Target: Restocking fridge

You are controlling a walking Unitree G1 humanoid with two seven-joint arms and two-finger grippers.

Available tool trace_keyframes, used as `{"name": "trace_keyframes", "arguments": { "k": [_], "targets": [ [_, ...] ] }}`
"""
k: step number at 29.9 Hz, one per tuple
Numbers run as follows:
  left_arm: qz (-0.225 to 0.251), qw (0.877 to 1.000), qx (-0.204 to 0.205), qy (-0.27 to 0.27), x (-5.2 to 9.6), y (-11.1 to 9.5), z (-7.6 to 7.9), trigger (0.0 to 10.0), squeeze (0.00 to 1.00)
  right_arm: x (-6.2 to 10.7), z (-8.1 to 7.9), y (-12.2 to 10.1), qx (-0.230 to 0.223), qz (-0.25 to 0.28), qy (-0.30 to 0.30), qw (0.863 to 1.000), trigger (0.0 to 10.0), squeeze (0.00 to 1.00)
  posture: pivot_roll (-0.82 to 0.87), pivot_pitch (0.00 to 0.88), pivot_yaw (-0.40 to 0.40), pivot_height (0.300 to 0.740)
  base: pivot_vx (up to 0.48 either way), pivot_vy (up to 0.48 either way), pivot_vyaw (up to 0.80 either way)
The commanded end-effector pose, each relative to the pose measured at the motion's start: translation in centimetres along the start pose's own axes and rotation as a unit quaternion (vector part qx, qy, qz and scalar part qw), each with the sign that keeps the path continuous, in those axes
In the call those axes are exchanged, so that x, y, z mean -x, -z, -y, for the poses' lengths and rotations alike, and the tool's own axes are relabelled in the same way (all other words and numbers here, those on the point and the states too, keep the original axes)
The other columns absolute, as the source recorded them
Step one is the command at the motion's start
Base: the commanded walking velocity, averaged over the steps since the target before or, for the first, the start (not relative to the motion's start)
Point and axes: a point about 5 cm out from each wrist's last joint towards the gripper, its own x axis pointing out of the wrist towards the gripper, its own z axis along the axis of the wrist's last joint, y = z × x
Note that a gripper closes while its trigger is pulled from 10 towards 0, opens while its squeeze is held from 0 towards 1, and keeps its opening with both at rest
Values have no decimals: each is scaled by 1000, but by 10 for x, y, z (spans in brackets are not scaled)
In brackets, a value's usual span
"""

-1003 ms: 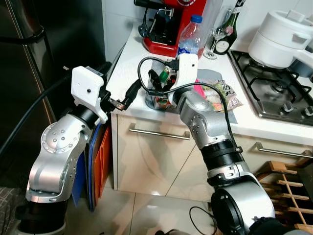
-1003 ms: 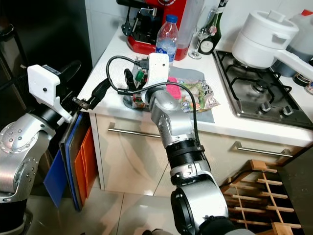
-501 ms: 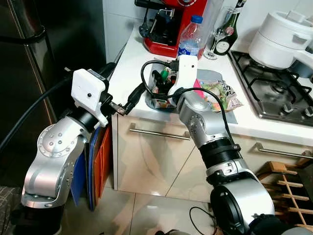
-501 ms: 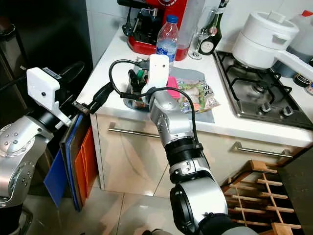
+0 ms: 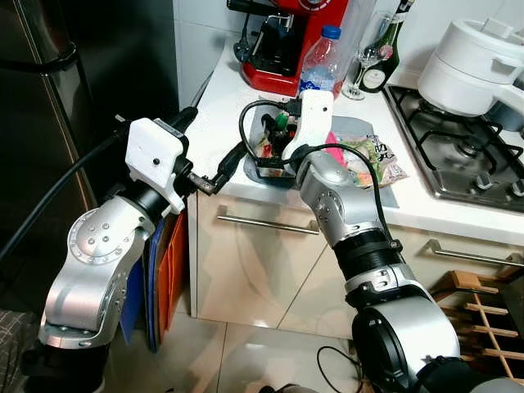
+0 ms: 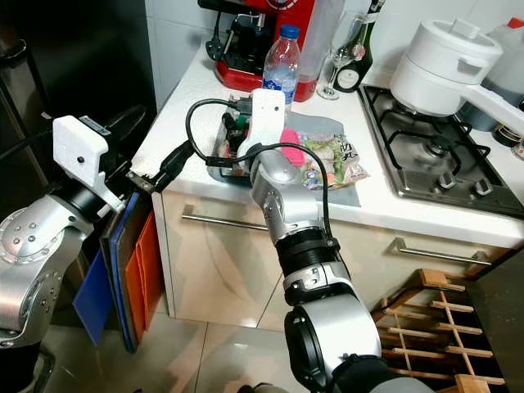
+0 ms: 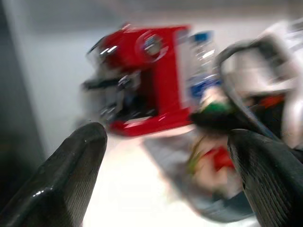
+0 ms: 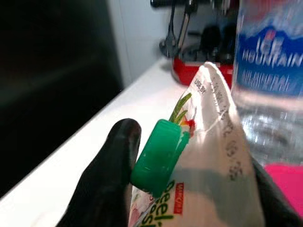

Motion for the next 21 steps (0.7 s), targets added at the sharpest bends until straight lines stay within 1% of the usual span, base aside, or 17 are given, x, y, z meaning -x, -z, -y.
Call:
{"name": "trace_keyframes", "arguments": {
  "k": [1,3,5,6,7,8,10,12,13,14,16,17,18,19,20,21],
  "targets": [
    [-15,1000,2,-20,-1,5,-3,10000,0,-1,2,-11,9,26,0,1000,0,0,92,0,-152,740,0,0,0],
    [-20,996,40,-71,1,9,-13,10000,0,1,4,-22,23,68,2,997,0,0,91,0,-153,740,0,0,0],
    [-16,993,59,-101,1,10,-18,10000,0,4,5,-37,40,125,3,991,0,0,91,0,-154,740,0,0,0],
    [-15,992,61,-106,1,10,-18,10000,0,5,5,-41,43,137,2,990,0,0,91,0,-154,740,0,0,0],
    [-15,992,60,-110,1,10,-18,10000,0,7,7,-49,46,165,5,985,0,0,92,0,-158,740,0,0,0],
    [-16,992,58,-113,1,11,-18,10000,0,12,11,-61,36,205,14,978,0,0,94,0,-160,740,0,0,0],
    [-16,991,52,-120,1,11,-18,10000,0,20,19,-77,23,252,29,967,0,0,94,0,-160,740,0,0,0],
    [-20,990,46,-131,1,13,-18,10000,0,26,27,-84,28,268,43,962,0,0,87,0,-153,740,0,0,0],
    [-20,990,46,-131,1,13,-18,10000,0,26,27,-84,28,268,43,962,0,0,87,0,-153,740,0,0,0],
    [-20,990,46,-133,1,13,-17,10000,0,30,28,-88,29,278,42,959,0,0,81,0,-148,740,0,0,0],
    [-20,990,46,-133,1,13,-17,10000,0,30,28,-88,29,278,42,959,0,0,81,0,-148,740,0,0,0],
    [-21,990,43,-134,0,14,-16,10000,0,35,29,-94,27,296,36,954,0,0,77,0,-144,740,0,0,0],
    [-21,990,42,-135,-2,14,-15,10000,0,39,34,-101,17,311,39,949,0,0,64,0,-130,740,0,0,0],
    [-21,990,42,-135,-2,14,-15,10000,0,39,34,-101,17,311,39,949,0,0,64,0,-130,740,0,0,0],
    [-20,990,42,-136,-4,15,-14,10000,0,41,38,-105,10,321,41,946,0,0,62,0,-128,740,0,0,0],
    [-16,990,40,-138,-7,13,-14,10000,0,45,56,-114,24,337,76,938,0,0,55,0,-122,740,0,0,0]
  ]
}}
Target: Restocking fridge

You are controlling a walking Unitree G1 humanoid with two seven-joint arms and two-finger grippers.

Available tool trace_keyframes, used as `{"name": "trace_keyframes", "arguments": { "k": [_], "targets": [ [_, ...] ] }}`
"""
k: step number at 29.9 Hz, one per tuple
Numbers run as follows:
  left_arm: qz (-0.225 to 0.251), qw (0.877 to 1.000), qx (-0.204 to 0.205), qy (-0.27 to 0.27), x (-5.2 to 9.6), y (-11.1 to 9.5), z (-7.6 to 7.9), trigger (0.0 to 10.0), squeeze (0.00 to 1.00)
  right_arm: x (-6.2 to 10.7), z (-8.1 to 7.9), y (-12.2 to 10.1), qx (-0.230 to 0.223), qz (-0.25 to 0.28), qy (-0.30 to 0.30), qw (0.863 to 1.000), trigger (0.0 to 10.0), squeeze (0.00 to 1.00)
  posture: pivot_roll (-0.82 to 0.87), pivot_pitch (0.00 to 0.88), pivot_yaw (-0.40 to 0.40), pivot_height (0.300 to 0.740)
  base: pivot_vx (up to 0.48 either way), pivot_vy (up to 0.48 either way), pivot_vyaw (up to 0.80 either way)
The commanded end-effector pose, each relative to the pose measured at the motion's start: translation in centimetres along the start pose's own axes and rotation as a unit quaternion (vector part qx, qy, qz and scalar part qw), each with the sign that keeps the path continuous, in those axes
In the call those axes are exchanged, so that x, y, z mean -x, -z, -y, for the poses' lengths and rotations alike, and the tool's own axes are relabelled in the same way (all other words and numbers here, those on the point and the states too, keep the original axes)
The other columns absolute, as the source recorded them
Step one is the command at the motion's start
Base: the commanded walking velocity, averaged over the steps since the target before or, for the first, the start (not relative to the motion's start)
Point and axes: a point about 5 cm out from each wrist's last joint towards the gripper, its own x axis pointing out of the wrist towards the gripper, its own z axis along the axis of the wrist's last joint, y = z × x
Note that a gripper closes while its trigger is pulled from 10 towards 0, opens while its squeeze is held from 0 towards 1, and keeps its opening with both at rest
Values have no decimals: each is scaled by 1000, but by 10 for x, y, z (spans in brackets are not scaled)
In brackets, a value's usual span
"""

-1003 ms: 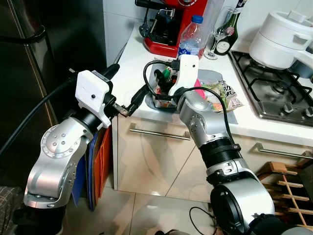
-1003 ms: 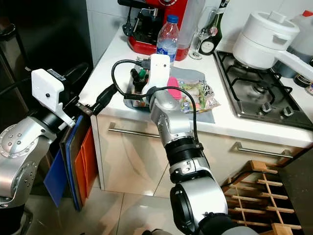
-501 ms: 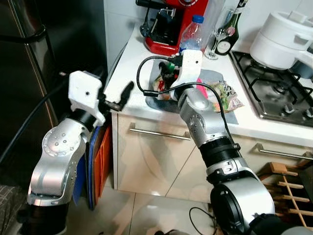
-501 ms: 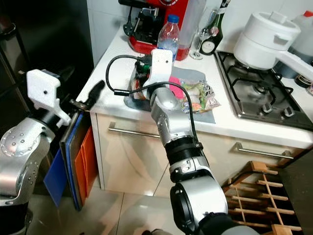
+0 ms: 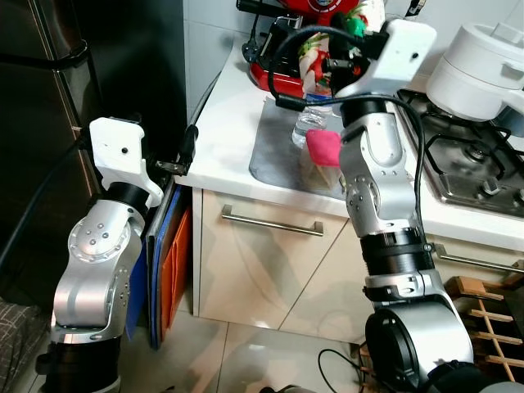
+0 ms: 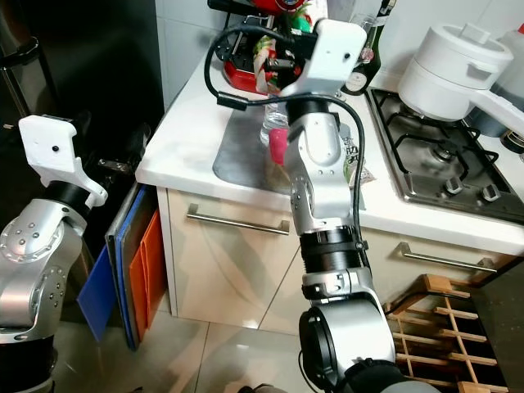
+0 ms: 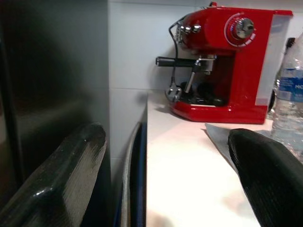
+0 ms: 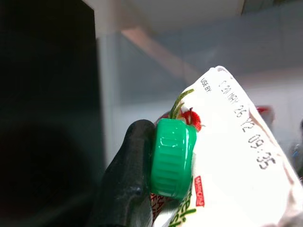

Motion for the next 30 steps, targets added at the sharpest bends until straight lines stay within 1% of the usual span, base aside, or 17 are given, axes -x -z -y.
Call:
{"name": "trace_keyframes", "arguments": {
  "k": [1,2,3,4,5,6,9,11,13,14,15,20,27,30],
  "targets": [
    [12,1000,-4,1,-5,-4,4,10000,0,-6,34,-25,28,52,59,997,0,0,51,0,-119,740,0,0,0],
    [15,1000,-5,0,-6,-4,5,10000,0,-7,45,-31,48,61,79,994,0,0,50,0,-118,740,0,0,0],
    [17,1000,-8,0,-7,-5,7,10000,0,-6,56,-36,84,69,101,989,0,0,46,0,-115,740,0,0,0],
    [18,1000,-12,0,-8,-4,8,10000,0,-3,65,-39,124,74,117,983,0,0,43,0,-112,740,0,0,0],
    [18,1000,-12,0,-8,-4,8,10000,0,-3,65,-39,124,74,117,983,0,0,43,0,-112,740,0,0,0],
    [19,1000,-13,-1,-9,-4,9,10000,0,-2,66,-39,141,75,117,980,0,0,43,0,-112,740,0,0,0],
    [25,999,-25,-3,-12,-4,11,10000,0,7,54,-33,199,80,87,973,0,0,41,0,-109,740,0,0,0],
    [26,999,-28,-4,-12,-4,11,10000,0,9,51,-33,206,81,82,972,0,0,41,0,-109,740,0,0,0],
    [26,999,-24,-3,-13,-2,14,10000,0,18,41,-25,230,84,67,967,0,0,31,0,-105,740,0,0,0],
    [26,999,-24,-3,-13,-2,14,10000,0,18,41,-25,230,84,67,967,0,0,31,0,-105,740,0,0,0],
    [28,999,-21,-3,-14,-1,16,10000,0,25,35,-20,245,87,62,964,0,0,28,0,-104,740,0,0,0],
    [45,998,-40,8,-16,-4,21,10000,0,34,35,-12,263,81,77,958,0,0,25,0,-106,740,0,0,0],
    [56,996,-66,29,-17,-7,23,10000,0,43,37,-5,273,67,90,955,0,0,25,0,-92,740,0,0,0],
    [54,995,-72,38,-17,-8,21,10000,0,46,36,-3,274,68,97,955,0,0,20,0,-55,740,0,0,0]
  ]
}}
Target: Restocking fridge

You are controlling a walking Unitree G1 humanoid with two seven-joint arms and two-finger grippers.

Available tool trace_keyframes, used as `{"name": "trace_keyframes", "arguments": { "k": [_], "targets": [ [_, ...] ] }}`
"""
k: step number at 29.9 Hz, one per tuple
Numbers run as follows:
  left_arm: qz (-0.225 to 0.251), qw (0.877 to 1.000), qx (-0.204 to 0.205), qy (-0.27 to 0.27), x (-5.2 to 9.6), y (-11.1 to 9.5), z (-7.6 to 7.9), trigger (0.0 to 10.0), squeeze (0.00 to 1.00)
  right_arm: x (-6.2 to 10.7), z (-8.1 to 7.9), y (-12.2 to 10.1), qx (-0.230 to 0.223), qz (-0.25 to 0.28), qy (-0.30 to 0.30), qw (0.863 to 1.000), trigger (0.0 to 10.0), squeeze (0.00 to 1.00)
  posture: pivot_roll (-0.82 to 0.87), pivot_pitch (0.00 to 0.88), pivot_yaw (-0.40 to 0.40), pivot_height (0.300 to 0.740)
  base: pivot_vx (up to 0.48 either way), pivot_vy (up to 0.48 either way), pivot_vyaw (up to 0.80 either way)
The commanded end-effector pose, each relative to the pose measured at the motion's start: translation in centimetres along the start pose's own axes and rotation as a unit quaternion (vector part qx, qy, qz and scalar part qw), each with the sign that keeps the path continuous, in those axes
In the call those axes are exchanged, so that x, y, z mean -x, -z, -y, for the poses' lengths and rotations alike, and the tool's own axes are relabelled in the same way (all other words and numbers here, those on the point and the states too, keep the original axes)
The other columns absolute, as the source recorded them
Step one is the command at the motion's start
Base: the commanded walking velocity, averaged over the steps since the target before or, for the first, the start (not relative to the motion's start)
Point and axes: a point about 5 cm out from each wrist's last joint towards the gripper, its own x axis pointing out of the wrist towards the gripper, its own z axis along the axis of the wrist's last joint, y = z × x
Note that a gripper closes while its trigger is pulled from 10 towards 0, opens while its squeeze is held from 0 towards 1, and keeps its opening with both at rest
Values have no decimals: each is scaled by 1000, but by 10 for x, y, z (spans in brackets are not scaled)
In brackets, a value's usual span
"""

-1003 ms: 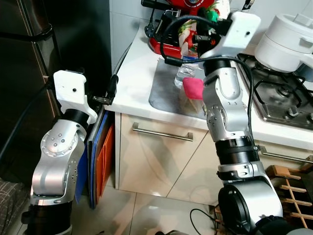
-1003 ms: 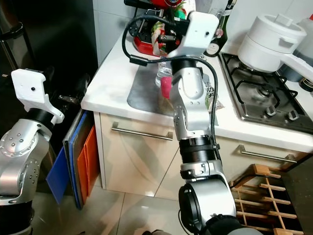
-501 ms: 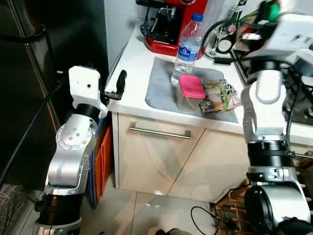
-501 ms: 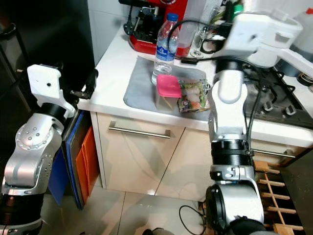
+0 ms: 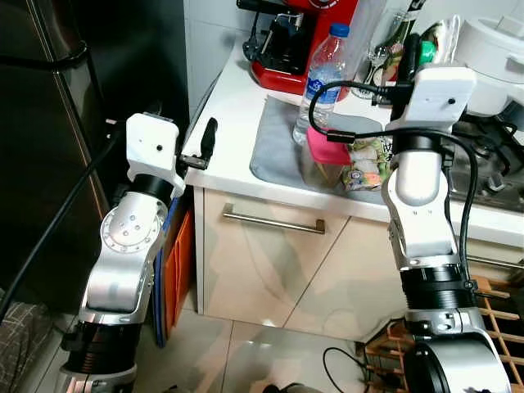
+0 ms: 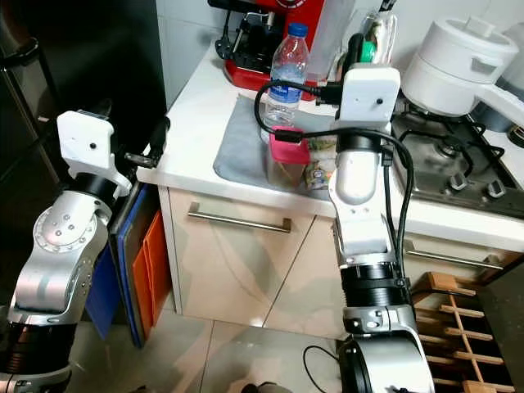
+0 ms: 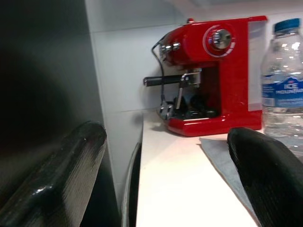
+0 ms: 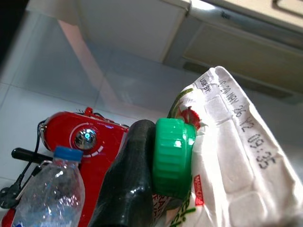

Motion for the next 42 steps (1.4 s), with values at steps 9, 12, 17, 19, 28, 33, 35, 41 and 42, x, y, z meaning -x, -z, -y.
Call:
{"name": "trace_keyframes", "arguments": {
  "k": [9,12,17,19,28,33,35,41,42],
  "targets": [
    [13,998,-19,55,-13,-5,-1,10000,0,9,3,-6,16,18,39,999,0,0,-13,0,21,740,0,0,0],
    [12,998,-16,62,-16,-5,-2,10000,0,10,3,-8,21,25,44,999,0,0,-26,0,45,740,0,0,0],
    [12,998,9,57,-20,-4,-4,10000,0,11,3,-10,24,27,51,998,0,0,-35,0,41,740,0,0,0],
    [11,999,31,41,-21,-2,-6,10000,0,11,2,-11,23,29,47,998,0,0,-34,0,31,740,0,0,0],
    [4,997,70,23,-16,5,2,10000,0,9,-4,-7,15,19,27,999,0,0,-12,0,-12,740,0,0,0],
    [7,997,73,18,-16,5,1,10000,0,10,-6,-4,10,11,22,1000,0,0,-10,0,-21,740,0,0,0],
    [12,997,69,18,-16,4,1,10000,0,10,-6,-4,10,11,19,1000,0,0,-12,0,-24,740,0,0,0],
    [19,998,63,23,-17,2,2,10000,0,10,-6,-3,12,11,16,1000,0,0,-15,0,-25,740,0,0,0],
    [20,998,63,24,-17,2,3,10000,0,10,-6,-3,12,10,15,1000,0,0,-15,0,-25,740,0,0,0]
  ]
}}
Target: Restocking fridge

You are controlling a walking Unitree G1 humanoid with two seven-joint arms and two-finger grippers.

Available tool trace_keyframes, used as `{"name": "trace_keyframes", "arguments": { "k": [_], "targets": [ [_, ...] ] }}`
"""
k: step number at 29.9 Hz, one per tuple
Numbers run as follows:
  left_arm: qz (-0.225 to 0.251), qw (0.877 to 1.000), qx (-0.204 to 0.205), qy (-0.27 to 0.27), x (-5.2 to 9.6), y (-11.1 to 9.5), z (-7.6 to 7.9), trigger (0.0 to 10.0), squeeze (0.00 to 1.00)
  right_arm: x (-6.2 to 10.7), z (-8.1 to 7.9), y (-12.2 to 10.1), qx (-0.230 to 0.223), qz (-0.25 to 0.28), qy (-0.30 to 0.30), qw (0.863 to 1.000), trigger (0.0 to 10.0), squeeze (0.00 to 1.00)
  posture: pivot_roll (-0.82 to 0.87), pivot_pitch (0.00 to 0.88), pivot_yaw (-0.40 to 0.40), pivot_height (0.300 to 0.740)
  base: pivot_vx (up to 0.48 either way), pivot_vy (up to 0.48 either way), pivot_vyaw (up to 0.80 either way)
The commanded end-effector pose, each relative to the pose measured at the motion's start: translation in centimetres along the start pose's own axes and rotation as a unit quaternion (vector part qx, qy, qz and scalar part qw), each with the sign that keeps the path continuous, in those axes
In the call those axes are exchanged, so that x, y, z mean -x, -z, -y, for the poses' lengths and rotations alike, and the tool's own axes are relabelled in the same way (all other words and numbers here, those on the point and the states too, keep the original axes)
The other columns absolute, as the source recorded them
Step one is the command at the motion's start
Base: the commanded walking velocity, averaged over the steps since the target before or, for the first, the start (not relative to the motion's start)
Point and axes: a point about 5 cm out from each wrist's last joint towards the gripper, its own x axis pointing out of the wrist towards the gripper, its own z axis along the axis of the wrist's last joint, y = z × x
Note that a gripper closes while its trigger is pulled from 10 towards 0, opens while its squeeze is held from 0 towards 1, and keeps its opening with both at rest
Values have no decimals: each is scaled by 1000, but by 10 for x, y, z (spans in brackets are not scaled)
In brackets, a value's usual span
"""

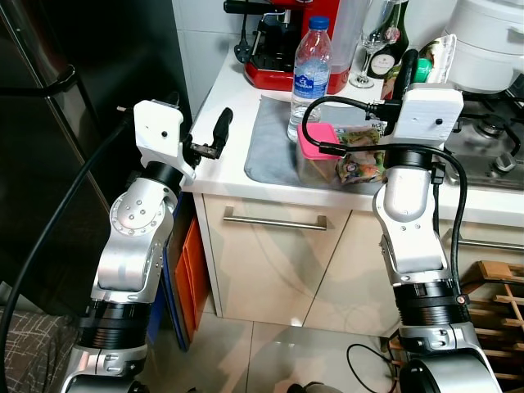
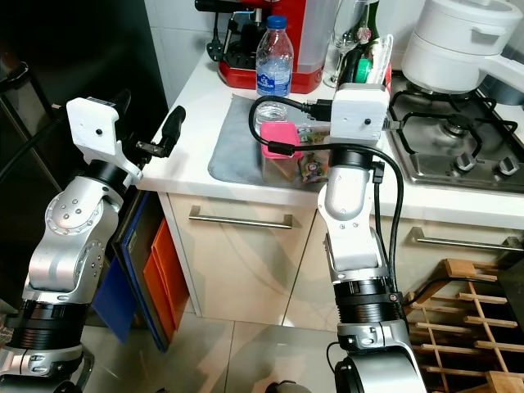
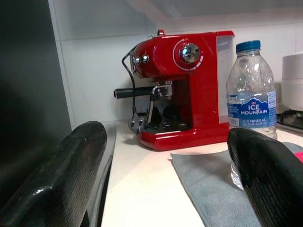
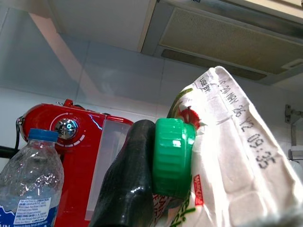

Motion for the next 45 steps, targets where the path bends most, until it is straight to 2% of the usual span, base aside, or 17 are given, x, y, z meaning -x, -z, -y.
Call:
{"name": "trace_keyframes", "arguments": {
  "k": [1,20,23,45],
  "targets": [
    [-1,1000,-3,-1,1,1,-1,10000,0,-3,1,-2,-6,5,3,1000,0,0,-15,0,-25,740,0,0,0],
    [6,1000,0,10,2,0,3,10000,0,-1,-1,4,-8,-9,2,1000,0,0,-13,0,-33,740,-76,0,0],
    [13,1000,11,11,0,-2,4,10000,0,0,-1,6,-6,-13,-1,1000,0,0,-13,0,-33,740,-281,0,0],
    [16,1000,2,19,1,-2,7,10000,0,4,-9,14,-10,-29,-24,999,0,0,-6,0,-41,740,-308,0,0]
  ]
}}
